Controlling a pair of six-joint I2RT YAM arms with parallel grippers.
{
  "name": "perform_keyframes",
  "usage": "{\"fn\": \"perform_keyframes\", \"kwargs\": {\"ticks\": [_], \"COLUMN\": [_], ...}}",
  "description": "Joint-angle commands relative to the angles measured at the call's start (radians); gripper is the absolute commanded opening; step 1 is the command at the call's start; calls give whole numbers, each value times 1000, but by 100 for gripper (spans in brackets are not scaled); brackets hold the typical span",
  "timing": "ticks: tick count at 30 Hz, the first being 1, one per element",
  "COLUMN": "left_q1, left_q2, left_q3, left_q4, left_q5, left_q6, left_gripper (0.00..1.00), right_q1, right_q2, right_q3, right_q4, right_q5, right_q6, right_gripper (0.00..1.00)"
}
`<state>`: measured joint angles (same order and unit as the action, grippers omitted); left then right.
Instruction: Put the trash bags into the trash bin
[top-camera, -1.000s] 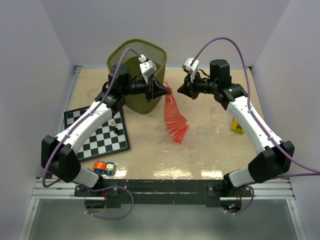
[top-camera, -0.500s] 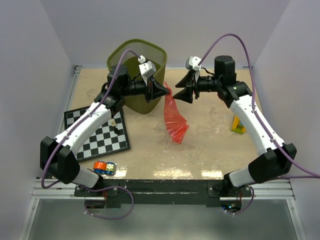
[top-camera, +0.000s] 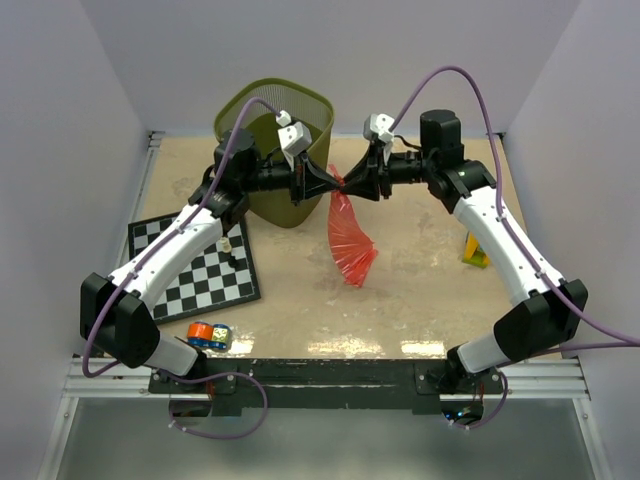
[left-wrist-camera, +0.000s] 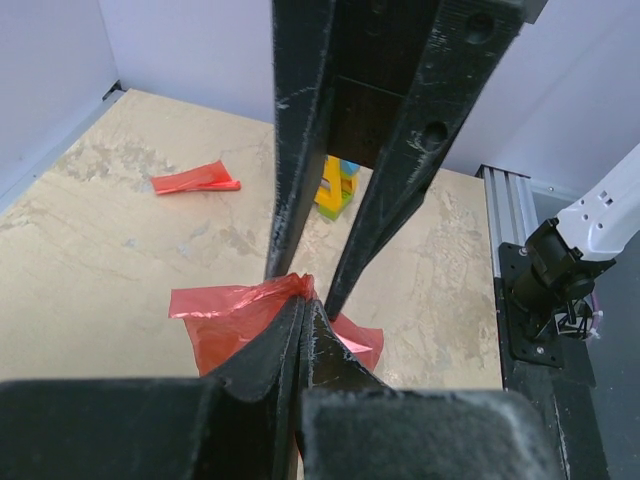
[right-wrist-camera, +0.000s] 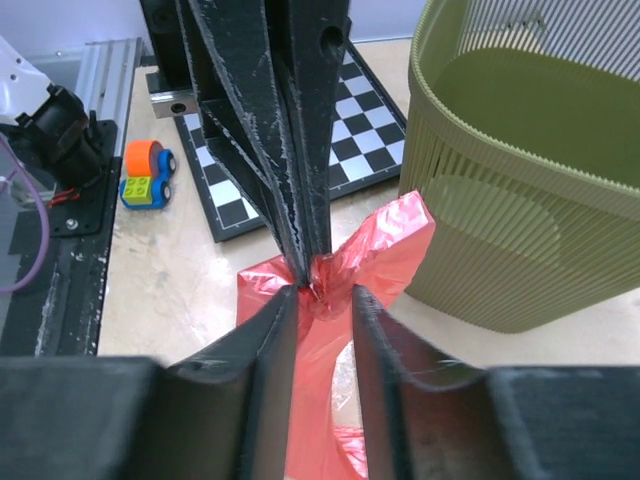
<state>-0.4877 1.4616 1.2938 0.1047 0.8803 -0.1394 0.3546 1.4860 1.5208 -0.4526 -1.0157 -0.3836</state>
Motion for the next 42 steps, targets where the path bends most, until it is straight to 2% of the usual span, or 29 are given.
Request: {"fn": "perform_keyframes", "kwargs": {"ticks": [1,4,6,27,34,39,42], "left_q1": [-3,-3,-3,0,0,1,0], "left_q2": [-24,-26,-29,-58,-61,-64,-64], "left_q3": [-4,-4,-2,-13,5,6,2], "left_q4": [47,41,30,-5,-98,-103,-103], "left_q5": [26,17,2,-44,-277,-366,-403], "left_q6": [-19,-12,-5,32,132,165,165], "left_gripper": [0,0,0,0,0,0,0], "right_q1": [7,7,6,-36,-52,-75,-92], "right_q2": [-1,-7,-12,-36,-59,-82,-93], "right_q3": [35,30,26,-42,-68,-82,-80], "right_q4": [43,48,45,63,80,89,92], "right_q5": [-27,-21,-15,255,432,526,529], "right_q6": [6,12,17,41,71,101,121], "right_gripper": [21,12,0,0,0,0,0]}}
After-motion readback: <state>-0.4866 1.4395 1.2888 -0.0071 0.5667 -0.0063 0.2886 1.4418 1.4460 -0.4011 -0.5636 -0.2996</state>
